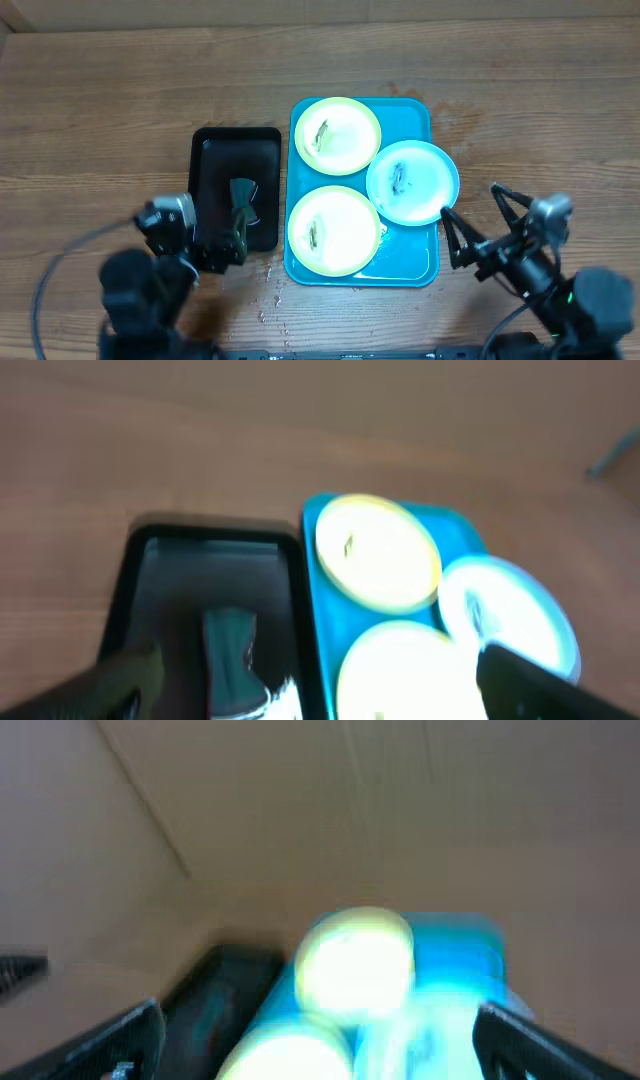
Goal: Clean dirty plates on tray and stack at the side
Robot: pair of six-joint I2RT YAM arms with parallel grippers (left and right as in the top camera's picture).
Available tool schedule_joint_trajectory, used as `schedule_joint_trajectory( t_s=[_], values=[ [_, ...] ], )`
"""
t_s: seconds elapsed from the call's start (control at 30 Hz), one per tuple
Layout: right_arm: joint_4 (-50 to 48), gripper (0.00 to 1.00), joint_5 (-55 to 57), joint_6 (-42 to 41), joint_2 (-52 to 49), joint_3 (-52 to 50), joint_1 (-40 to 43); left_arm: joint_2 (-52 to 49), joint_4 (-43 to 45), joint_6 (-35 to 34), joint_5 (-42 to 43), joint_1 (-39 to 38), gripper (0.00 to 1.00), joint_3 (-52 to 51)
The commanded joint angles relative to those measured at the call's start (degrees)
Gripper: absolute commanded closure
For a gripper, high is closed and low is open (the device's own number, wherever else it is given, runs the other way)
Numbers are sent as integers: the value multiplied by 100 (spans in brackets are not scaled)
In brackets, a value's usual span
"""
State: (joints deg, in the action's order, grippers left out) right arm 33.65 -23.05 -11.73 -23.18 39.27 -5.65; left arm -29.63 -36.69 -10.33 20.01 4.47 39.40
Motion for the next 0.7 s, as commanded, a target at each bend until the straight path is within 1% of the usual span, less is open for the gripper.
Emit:
schedule_joint_trajectory(
  t_s=[0.0, 0.03, 0.1, 0.13, 0.2, 0.27, 0.33, 0.4, 0.43, 0.47, 0.53, 0.57, 0.67],
  values=[
    [920, 0, -109, -28, -1274, 1187, 15, -1187, -914, 52, 101, -37, 0, 1320],
    [1255, 0, -153, -31, -1633, 1508, 15, -1552, -1320, 52, 105, -37, 0, 1716],
    [1635, 0, -201, -31, -2103, 1860, 15, -2004, -1838, 48, 107, -37, 0, 2208],
    [1751, 0, -409, -31, -2494, 2046, 15, -2371, -2201, 46, 155, -37, 0, 2566],
    [1735, 0, -741, -28, -2791, 2059, 15, -2673, -2496, 0, 431, -37, 0, 2787],
    [1821, 9, -968, -28, -3136, 2059, -39, -2905, -2669, 2, 708, -37, 0, 2828],
    [2035, 13, -898, -28, -3517, 2046, -260, -3084, -2758, 4, 807, -37, 0, 2828],
    [2247, 17, -619, -31, -3895, 1989, -634, -3241, -2822, 7, 774, -37, 0, 2828],
    [2350, 18, -114, -70, -4288, 1891, -1178, -3359, -2868, 4, 577, -37, 5, 2828],
    [2337, 22, 127, -184, -4457, 1845, -1429, -3397, -2894, 4, 448, -37, 9, 2828],
    [2221, 25, 741, -616, -4854, 1731, -1971, -3436, -2968, 0, 131, -37, 12, 2828],
    [2116, 26, 1027, -846, -5066, 1674, -2214, -3447, -3029, 0, -61, -37, 12, 2826],
    [1860, 30, 1572, -1377, -5650, 1589, -2658, -3482, -3169, -7, -505, -37, 14, 2826]
  ],
)
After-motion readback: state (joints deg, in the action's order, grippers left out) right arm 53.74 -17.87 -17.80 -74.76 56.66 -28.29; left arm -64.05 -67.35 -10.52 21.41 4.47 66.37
